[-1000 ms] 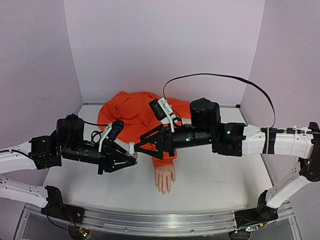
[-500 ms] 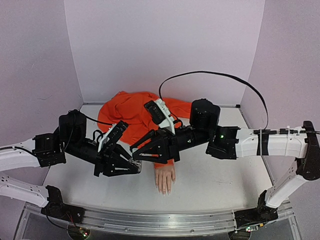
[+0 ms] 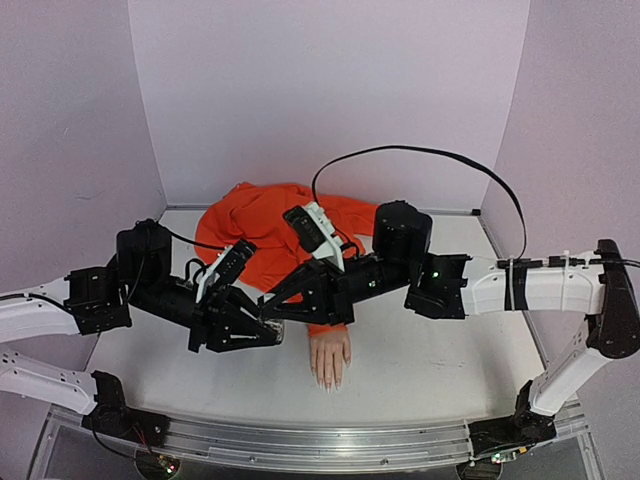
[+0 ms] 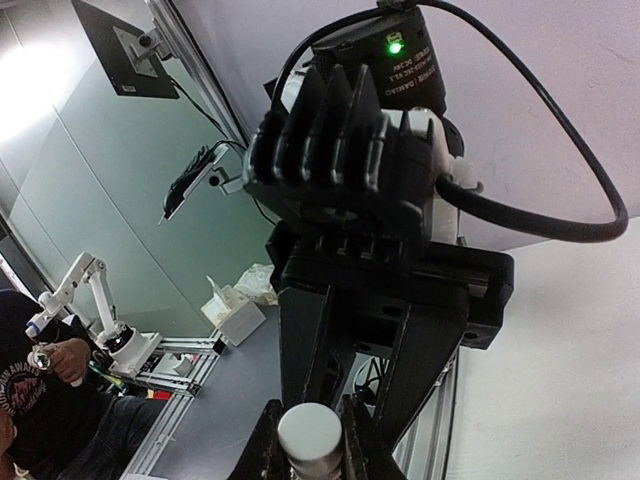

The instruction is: Paint the nails

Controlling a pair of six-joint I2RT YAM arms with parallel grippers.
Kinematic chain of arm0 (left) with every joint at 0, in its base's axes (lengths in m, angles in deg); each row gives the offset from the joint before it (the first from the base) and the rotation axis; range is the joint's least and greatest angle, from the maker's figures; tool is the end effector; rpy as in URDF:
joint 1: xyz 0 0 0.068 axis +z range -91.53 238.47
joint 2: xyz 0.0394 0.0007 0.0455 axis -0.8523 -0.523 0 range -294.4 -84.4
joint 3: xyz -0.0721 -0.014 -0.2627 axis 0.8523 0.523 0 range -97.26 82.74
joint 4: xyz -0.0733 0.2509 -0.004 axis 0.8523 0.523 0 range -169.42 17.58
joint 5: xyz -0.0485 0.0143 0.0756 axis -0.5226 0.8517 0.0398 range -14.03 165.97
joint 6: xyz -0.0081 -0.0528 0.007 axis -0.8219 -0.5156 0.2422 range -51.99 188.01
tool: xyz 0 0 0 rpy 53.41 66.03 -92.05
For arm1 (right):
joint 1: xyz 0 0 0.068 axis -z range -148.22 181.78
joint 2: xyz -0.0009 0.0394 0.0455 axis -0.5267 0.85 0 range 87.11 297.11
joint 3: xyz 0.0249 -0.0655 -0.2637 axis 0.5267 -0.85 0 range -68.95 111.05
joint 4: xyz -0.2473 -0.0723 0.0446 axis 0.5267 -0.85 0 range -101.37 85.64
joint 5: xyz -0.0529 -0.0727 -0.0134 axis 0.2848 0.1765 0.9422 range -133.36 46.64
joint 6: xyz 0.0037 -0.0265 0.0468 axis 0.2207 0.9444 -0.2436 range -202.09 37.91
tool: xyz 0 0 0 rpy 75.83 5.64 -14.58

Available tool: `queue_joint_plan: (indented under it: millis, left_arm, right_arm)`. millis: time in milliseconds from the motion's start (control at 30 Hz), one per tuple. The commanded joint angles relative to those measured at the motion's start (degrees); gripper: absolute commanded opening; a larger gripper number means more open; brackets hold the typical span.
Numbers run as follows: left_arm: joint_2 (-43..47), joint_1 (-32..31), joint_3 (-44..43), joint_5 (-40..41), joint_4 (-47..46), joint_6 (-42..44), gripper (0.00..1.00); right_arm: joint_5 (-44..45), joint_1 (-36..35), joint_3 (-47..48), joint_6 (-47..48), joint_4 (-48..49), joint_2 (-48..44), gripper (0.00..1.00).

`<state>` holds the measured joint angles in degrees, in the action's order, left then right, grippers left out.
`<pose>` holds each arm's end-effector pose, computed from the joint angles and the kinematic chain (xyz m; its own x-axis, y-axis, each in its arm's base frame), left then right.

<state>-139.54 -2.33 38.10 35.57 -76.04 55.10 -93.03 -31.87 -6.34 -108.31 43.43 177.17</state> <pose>0.0869 -0.2025 0.3203 -0.3311 0.2438 -0.9116 0.9210 -0.1264 -0.3684 0.1338 0.3314 0.3516 -0.2579 0.1235 -0.9582 -0.8730 -0.4546 0.1764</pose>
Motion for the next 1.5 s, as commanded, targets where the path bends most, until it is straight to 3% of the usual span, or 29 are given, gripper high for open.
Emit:
queue_joint_plan:
  millis: [0,100,167,233,267,333,533,767,933,1000,1200,1467]
  left_arm:
    - [1.5,0.2,-0.7,19.6,-1.8,2.5,0.00]
    - [1.4,0.2,-1.1,42.3,3.6,2.2,0.00]
    - [-0.1,0.2,-2.9,59.6,9.8,-0.3,0.00]
    - [-2.8,0.2,-5.5,67.0,15.7,-0.9,0.00]
    - [-3.8,0.2,-6.9,68.1,17.6,-0.5,0.00]
    - [-5.3,0.0,-7.5,67.9,18.9,-0.2,0.00]
    - [-5.0,-0.2,-6.3,60.9,17.5,0.6,0.00]
    - [1.0,-0.1,-1.0,48.2,11.2,3.6,0.00]
    - [6.0,-0.1,1.1,30.0,7.3,6.7,0.00]
    - [7.1,-0.1,1.1,23.7,6.5,7.5,0.00]
    - [7.8,-0.1,1.0,9.0,2.3,7.1,0.00]
    - [1.9,-0.1,-1.8,-0.4,0.3,4.9,0.00]
  right_arm:
    - [3.8,-0.6,1.1,-1.1,2.4,0.0,0.00]
    - [20.5,-2.6,1.5,2.4,-5.5,-0.9,0.00]
    - [41.8,-6.1,3.5,3.3,-13.4,-1.2,0.00]
    - [67.8,-12.2,8.0,2.0,-22.7,0.2,0.00]
    - [75.9,-14.2,10.5,0.4,-26.4,1.4,0.00]
    - [81.6,-16.8,13.1,-1.5,-29.1,3.0,0.00]
    - [73.0,-16.9,13.0,2.5,-24.3,2.3,0.00]
    - [51.8,-10.4,9.7,6.1,-22.2,-3.0,0.42]
    - [35.4,-5.1,3.6,7.2,-18.3,-8.0,0.67]
    - [30.4,-2.9,1.6,6.4,-16.8,-9.3,0.73]
    - [13.4,-1.3,0.9,4.6,-9.9,-8.6,0.74]
    - [3.1,-1.4,3.5,1.4,-2.5,-3.2,0.60]
